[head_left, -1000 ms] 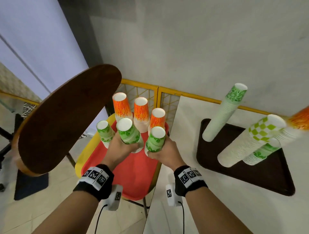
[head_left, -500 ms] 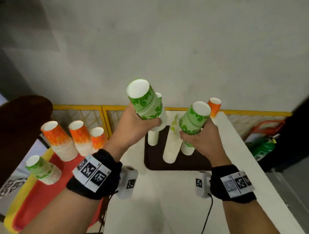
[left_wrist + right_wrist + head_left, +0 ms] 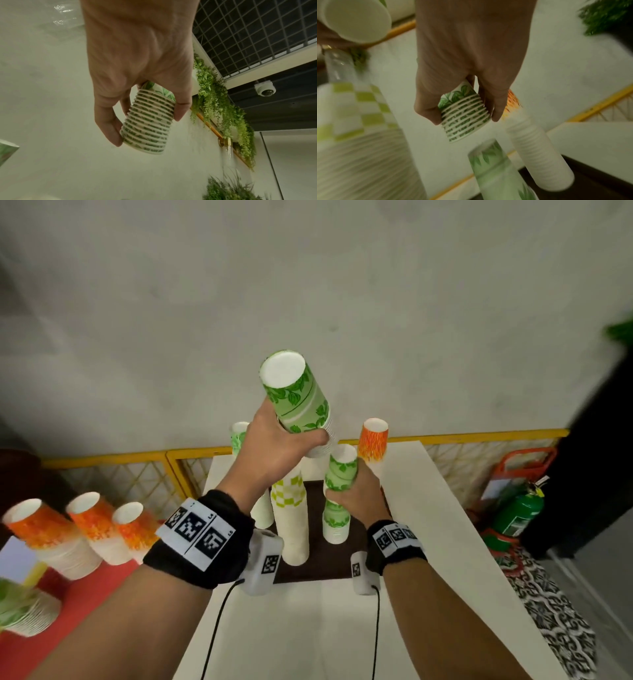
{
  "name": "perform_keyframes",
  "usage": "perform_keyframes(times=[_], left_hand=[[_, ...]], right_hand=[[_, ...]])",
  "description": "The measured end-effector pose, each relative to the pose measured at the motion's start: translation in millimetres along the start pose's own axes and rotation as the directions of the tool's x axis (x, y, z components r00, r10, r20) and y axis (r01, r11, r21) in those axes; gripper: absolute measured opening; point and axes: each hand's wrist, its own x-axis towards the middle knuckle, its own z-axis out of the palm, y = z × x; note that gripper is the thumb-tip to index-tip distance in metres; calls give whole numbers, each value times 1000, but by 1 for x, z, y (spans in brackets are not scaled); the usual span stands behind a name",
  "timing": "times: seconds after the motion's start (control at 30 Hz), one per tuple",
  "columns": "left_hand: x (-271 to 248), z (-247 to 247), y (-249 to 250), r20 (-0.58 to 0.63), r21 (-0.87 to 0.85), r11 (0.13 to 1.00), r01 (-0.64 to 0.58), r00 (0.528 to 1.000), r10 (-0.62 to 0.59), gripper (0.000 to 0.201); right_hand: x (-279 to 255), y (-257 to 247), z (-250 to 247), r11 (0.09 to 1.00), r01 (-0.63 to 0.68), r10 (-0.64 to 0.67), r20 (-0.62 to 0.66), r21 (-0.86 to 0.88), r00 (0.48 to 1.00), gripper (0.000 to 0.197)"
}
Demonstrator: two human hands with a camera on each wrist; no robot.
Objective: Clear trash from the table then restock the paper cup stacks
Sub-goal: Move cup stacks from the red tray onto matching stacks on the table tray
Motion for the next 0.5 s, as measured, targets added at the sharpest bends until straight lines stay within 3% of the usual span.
perform_keyframes(times=[0.3, 0.5], left_hand=[[13, 29, -17, -44, 26, 995, 98, 994, -97, 57], [20, 50, -27, -12, 34, 993, 114, 993, -114, 59]], right_hand=[[11, 77, 34, 981, -148, 172, 208, -129, 963, 65], [-24, 91, 3, 954, -278, 299, 257, -115, 919, 101]])
